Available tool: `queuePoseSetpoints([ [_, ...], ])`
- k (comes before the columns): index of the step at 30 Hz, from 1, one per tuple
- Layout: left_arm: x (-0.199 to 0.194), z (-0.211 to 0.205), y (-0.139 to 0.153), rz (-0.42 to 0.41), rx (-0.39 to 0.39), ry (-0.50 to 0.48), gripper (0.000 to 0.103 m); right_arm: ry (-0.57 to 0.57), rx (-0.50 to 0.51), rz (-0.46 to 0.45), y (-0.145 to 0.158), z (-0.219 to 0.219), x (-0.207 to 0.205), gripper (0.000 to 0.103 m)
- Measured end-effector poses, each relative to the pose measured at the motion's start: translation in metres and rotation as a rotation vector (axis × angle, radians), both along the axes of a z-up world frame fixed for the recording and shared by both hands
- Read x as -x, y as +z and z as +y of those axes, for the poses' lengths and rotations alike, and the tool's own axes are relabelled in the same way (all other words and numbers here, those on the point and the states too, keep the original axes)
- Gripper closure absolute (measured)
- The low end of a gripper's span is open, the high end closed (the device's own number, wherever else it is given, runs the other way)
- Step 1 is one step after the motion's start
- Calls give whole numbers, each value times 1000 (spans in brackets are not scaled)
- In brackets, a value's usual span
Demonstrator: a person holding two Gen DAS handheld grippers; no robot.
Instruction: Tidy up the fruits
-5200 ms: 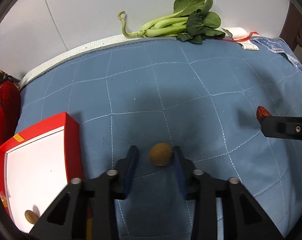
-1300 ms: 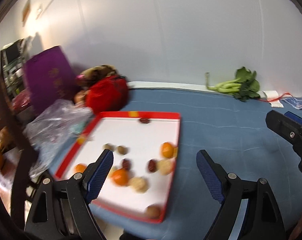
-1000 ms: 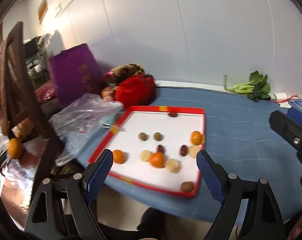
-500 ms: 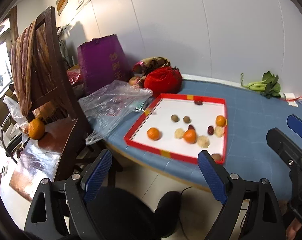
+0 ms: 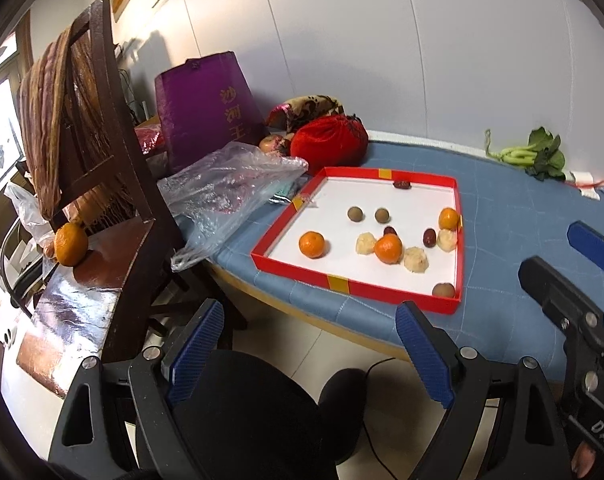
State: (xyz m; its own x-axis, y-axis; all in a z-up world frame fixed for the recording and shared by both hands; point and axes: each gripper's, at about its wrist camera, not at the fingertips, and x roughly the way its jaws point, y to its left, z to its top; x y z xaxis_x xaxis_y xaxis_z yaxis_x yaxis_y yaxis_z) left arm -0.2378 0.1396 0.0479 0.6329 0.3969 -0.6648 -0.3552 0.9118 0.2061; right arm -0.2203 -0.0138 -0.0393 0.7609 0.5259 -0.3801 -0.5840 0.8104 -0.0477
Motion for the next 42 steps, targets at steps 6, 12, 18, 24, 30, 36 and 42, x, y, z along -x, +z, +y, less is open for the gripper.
queuePoseSetpoints([
  [6,-4,0,-6,16,11,-8,14,-22,9,27,-4,-1,-5,34],
  [12,-6,-1,-10,31,2,-5,14,-28,16,21,-5,0,-4,34],
  [18,-6,8,-9,31,22,11,14,-28,-3,11,-2,-3,-1,34],
  [24,-6,5,-8,24,31,-2,14,-25,-6,4,-1,-4,1,34],
  [30,-9,-4,-10,32,10,-64,14,-26,-12,0,0,-7,1,34],
  [36,-13,-10,-16,61,2,-111,14,-30,-15,4,0,-8,0,34],
  [42,-16,-9,-19,69,6,-115,14,-32,-17,2,0,-8,0,34],
])
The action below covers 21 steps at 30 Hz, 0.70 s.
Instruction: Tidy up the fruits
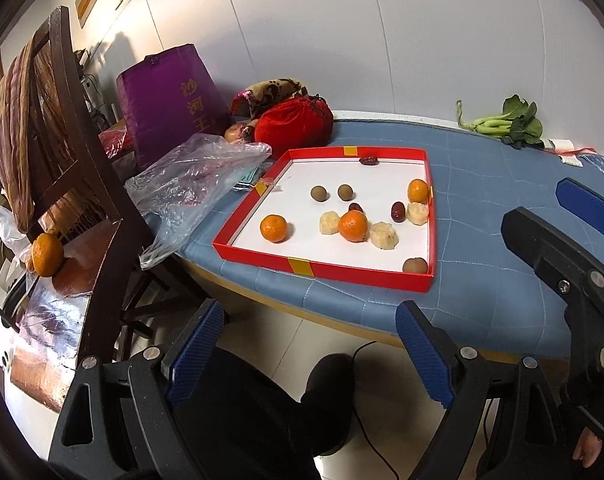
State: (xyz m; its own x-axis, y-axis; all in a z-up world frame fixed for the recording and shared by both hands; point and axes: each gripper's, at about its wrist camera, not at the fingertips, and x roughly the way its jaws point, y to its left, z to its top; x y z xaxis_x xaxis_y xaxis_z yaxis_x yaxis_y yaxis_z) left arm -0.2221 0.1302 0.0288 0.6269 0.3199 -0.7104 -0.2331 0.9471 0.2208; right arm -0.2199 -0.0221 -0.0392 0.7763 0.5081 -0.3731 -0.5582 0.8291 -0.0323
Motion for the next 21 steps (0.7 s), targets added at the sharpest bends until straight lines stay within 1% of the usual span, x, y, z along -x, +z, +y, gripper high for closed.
queuePoseSetpoints([
  [18,-16,2,-14,47,-13,-11,14,-13,14,17,-3,7,-1,34],
  [21,-24,3,-17,59,-21,-17,14,-13,19,39,-4,10,-4,33],
])
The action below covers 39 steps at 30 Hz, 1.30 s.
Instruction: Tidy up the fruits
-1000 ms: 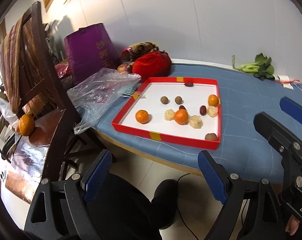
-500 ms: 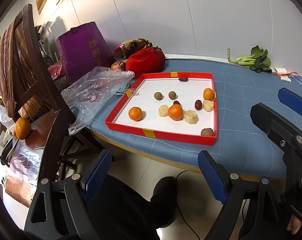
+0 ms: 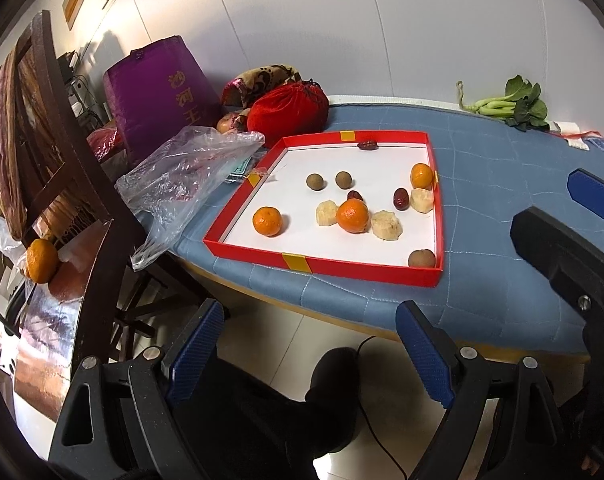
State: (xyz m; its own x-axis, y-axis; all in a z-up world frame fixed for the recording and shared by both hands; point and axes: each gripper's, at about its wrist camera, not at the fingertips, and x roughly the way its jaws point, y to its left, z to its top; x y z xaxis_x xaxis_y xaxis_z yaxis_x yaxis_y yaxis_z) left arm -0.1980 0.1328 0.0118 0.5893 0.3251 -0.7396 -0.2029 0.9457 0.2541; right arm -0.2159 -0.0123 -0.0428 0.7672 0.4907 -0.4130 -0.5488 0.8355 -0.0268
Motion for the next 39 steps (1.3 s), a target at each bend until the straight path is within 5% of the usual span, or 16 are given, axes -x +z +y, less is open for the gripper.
queuePoseSetpoints([
  [13,-39,15,-15,28,-11,41,14,-77,-25,62,3,-5,-31,33],
  [39,-49,22,-23,31,19,41,14,-62,20,38,-1,11,-33,33],
])
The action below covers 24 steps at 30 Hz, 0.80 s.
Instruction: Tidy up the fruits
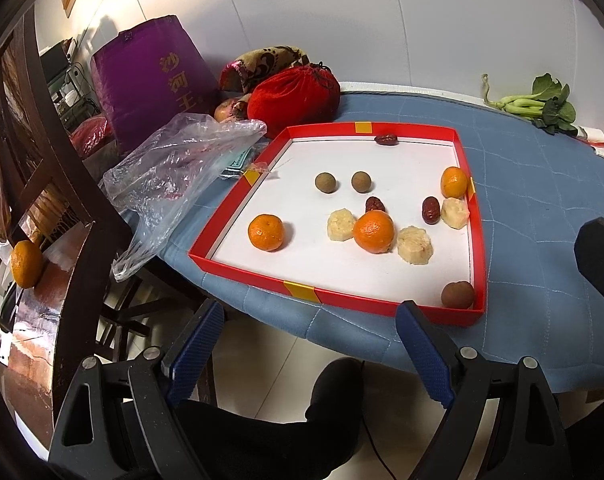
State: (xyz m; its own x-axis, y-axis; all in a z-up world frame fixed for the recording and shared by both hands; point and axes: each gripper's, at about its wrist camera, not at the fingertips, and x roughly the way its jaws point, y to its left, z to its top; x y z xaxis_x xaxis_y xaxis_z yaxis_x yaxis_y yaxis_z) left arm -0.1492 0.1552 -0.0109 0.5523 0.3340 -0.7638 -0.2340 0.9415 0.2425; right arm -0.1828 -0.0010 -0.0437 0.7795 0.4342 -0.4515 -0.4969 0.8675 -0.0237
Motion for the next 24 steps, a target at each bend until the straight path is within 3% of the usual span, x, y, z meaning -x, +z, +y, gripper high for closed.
queuePoseSetpoints([
  [24,-3,3,-9,-2,-9,-14,14,-7,-1,-7,0,2,-1,33],
])
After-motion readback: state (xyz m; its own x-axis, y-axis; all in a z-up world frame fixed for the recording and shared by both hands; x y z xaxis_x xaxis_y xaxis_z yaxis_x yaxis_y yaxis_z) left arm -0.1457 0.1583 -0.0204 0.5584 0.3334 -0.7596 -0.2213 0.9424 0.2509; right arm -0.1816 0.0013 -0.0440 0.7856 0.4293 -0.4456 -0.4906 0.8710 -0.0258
